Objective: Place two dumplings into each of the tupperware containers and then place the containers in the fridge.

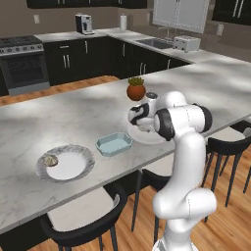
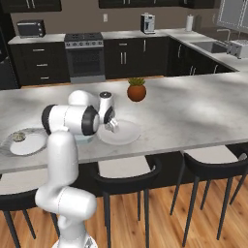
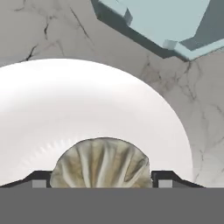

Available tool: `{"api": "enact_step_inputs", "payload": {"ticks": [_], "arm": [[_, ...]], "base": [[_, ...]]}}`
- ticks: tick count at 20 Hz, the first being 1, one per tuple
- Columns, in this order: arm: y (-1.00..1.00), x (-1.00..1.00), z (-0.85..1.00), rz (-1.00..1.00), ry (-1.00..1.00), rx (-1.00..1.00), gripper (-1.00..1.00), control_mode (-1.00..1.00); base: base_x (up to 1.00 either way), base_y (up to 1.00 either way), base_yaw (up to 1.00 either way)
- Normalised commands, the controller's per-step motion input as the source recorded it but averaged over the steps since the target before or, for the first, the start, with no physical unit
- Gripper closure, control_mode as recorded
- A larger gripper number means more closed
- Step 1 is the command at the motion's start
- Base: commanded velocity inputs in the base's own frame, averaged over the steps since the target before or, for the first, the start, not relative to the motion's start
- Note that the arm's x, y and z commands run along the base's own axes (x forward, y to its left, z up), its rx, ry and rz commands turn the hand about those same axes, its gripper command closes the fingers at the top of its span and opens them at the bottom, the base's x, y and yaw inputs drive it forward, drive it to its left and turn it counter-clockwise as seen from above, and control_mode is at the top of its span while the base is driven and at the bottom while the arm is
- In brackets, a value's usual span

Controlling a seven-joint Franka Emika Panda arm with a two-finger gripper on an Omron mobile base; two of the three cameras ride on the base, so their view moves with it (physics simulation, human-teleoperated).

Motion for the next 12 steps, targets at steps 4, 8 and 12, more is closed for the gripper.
{"api": "enact_step_inputs", "payload": {"ticks": [4,8,12], "arm": [[0.04,-0.83,0.69,0.10,-0.14,0.12,1.00,-1.00],[0.37,-0.67,0.82,0.22,-0.01,0.02,1.00,-1.00],[0.66,-0.35,0.99,0.31,0.16,0.00,1.00,-1.00]], "base": [[0.00,0.00,0.00],[0.00,0.00,0.00],[0.00,0.00,0.00]]}}
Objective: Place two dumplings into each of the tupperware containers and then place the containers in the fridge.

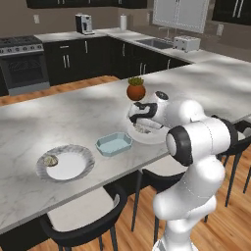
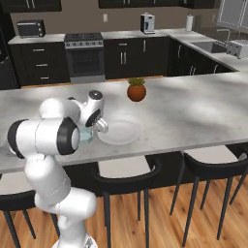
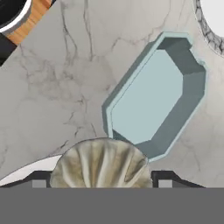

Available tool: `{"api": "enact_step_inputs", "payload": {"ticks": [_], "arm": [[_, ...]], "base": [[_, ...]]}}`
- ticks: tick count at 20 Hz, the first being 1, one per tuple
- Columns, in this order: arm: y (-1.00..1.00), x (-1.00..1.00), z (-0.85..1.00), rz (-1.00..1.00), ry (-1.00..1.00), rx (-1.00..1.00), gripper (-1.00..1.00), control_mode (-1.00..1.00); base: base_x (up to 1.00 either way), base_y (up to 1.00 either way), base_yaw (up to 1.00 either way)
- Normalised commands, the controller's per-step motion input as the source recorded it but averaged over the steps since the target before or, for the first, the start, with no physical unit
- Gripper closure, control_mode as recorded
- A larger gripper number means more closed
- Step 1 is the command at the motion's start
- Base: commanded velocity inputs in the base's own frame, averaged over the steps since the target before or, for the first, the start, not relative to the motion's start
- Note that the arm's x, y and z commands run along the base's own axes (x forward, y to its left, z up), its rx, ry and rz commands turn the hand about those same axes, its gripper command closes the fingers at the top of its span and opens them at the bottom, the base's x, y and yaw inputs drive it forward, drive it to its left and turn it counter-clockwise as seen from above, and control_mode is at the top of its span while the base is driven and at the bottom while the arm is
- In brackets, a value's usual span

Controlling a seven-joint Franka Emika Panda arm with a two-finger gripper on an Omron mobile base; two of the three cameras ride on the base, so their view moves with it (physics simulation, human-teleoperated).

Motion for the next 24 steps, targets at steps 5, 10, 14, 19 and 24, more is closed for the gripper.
{"api": "enact_step_inputs", "payload": {"ticks": [5,10,14,19,24], "arm": [[0.74,-0.06,0.77,0.30,0.39,-0.04,1.00,-1.00],[0.64,0.03,-0.25,0.21,0.42,-0.18,1.00,-1.00],[0.46,0.13,-0.71,0.11,0.39,-0.27,1.00,-1.00],[0.36,0.28,-0.46,0.05,0.24,-0.20,1.00,-1.00],[0.09,0.30,-0.30,0.00,-0.03,-0.09,1.00,-1.00]], "base": [[0.00,0.00,0.00],[0.00,0.00,0.00],[0.00,0.00,0.00],[0.00,0.00,0.00],[0.00,0.00,0.00]]}}
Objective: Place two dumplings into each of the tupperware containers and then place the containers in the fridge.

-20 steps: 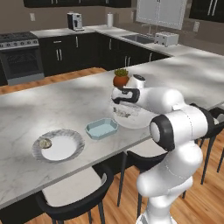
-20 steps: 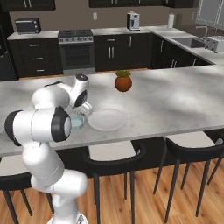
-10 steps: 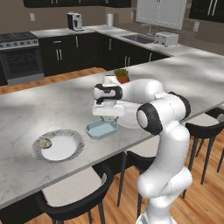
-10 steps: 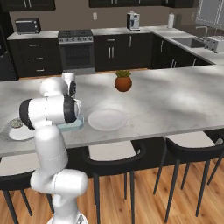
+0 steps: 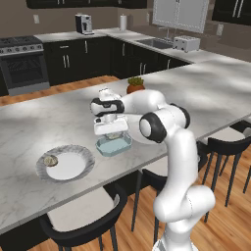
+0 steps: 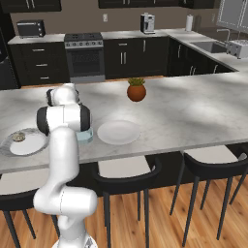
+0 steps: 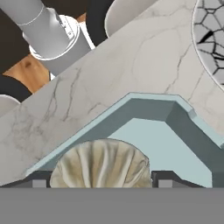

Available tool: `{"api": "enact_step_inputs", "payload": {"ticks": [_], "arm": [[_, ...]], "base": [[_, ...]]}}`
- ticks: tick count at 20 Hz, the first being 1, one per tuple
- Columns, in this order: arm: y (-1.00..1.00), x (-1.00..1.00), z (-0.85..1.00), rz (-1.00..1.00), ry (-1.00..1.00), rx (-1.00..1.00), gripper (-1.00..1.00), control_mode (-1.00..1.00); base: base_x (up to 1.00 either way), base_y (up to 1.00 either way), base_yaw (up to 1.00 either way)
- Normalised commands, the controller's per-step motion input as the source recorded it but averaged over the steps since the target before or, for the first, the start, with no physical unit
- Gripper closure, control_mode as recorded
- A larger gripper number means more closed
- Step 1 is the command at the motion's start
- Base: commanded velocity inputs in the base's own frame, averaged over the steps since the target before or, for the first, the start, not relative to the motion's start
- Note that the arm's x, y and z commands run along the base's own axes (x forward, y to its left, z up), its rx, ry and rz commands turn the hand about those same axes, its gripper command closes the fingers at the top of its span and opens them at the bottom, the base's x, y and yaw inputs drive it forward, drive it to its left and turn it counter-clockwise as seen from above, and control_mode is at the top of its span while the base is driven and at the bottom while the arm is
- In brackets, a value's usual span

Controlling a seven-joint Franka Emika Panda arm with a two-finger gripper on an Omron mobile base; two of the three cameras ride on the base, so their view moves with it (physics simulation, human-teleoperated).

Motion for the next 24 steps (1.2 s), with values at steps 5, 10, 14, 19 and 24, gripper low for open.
{"api": "enact_step_inputs", "payload": {"ticks": [5,10,14,19,24], "arm": [[0.00,0.15,-0.50,0.00,-0.13,-0.02,1.00,-1.00],[0.00,0.06,-0.66,0.00,-0.21,0.00,1.00,-1.00],[0.00,0.12,-0.37,0.00,-0.20,0.00,1.00,-1.00],[0.00,0.05,-0.02,0.00,-0.14,0.00,-1.00,-1.00],[-0.05,-0.14,0.02,0.00,-0.18,0.01,-1.00,-1.00]], "base": [[0.00,0.00,0.00],[0.00,0.00,0.00],[0.00,0.00,0.00],[0.00,0.00,0.00],[0.00,0.00,0.00]]}}
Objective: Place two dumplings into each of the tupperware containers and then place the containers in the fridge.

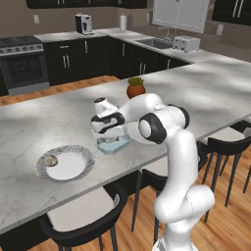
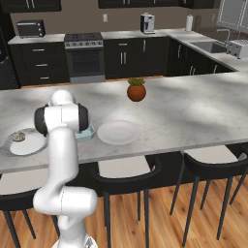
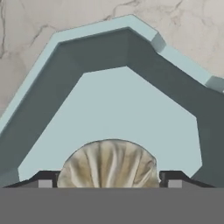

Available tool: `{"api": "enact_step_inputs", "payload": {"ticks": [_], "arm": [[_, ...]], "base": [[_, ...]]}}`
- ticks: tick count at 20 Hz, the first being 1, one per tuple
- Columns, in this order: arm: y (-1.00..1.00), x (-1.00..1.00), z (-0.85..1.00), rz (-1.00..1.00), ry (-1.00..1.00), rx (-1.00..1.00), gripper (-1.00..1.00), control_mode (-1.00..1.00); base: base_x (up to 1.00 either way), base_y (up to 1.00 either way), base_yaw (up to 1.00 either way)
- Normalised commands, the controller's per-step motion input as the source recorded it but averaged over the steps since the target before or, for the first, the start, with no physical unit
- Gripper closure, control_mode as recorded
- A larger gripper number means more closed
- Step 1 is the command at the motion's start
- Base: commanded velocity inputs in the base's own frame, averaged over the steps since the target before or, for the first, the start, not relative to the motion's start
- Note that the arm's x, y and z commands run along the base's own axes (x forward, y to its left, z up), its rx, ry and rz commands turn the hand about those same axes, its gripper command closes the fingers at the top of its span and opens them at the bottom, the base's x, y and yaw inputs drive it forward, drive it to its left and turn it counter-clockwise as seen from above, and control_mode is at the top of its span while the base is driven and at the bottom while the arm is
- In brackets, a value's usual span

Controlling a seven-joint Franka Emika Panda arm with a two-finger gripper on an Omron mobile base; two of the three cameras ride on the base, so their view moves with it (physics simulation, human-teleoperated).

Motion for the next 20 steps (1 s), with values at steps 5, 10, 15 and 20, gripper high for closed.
{"api": "enact_step_inputs", "payload": {"ticks": [5,10,15,20], "arm": [[-0.01,-0.03,0.10,0.00,-0.17,0.04,-1.00,-1.00],[-0.13,-0.02,0.44,0.00,-0.11,0.11,-1.00,-1.00],[-0.21,-0.58,0.97,0.19,-0.03,0.17,-1.00,-1.00],[-0.01,-0.69,0.73,0.45,0.08,0.05,-1.00,-1.00]], "base": [[0.00,0.00,0.00],[0.00,0.00,0.00],[0.00,0.00,0.00],[0.00,0.00,0.00]]}}
